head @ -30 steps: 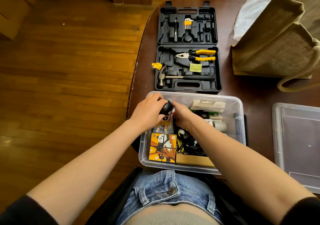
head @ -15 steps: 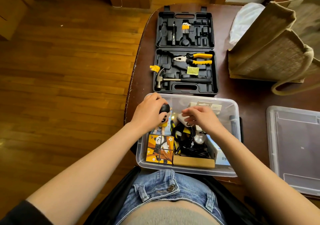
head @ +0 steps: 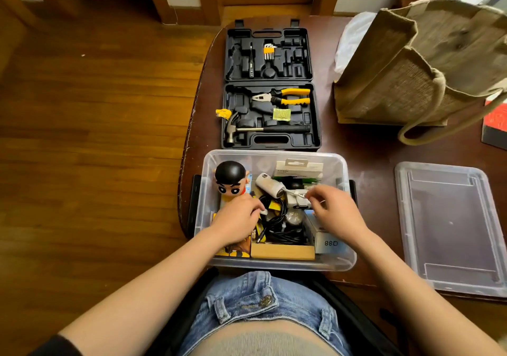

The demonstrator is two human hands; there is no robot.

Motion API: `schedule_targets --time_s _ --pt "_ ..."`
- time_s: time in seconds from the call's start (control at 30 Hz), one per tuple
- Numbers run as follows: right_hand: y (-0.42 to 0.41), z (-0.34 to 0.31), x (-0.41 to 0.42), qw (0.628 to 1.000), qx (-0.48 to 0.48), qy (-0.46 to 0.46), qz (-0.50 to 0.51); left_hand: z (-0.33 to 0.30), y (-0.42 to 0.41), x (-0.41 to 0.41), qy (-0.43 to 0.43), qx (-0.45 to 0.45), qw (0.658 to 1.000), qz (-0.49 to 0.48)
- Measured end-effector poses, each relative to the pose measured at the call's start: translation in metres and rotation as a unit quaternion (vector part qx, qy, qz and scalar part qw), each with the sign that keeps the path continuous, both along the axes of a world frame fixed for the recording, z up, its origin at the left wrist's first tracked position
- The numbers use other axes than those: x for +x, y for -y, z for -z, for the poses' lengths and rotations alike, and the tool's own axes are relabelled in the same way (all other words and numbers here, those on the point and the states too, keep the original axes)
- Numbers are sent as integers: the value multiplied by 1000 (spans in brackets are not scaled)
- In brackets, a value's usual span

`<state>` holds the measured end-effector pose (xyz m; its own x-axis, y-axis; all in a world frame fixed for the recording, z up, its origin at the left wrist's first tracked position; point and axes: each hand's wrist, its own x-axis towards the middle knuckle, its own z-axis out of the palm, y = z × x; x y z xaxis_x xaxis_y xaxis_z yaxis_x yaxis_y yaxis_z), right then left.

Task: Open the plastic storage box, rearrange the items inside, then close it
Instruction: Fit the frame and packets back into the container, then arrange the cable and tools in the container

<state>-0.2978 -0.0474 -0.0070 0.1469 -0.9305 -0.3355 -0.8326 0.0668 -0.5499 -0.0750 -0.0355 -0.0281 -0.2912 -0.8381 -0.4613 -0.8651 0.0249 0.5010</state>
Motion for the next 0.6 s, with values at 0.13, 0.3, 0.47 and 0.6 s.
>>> schedule_targets --time_s 0.13,0.3,0.47,0.6 --pt "1 0 0 998 31 -36 -50 8 -10 -2 39 -62 997 -15" --pt "9 -11 -6 970 139 -99 -174 11 -10 -4 32 -66 996 -51" --pt "0 -20 -18 926 178 -143 -299 9 -8 -6 0 -42 994 -97" --pt "-13 -13 -13 906 84 -222 -349 2 -2 -12 -40 -25 991 -121"
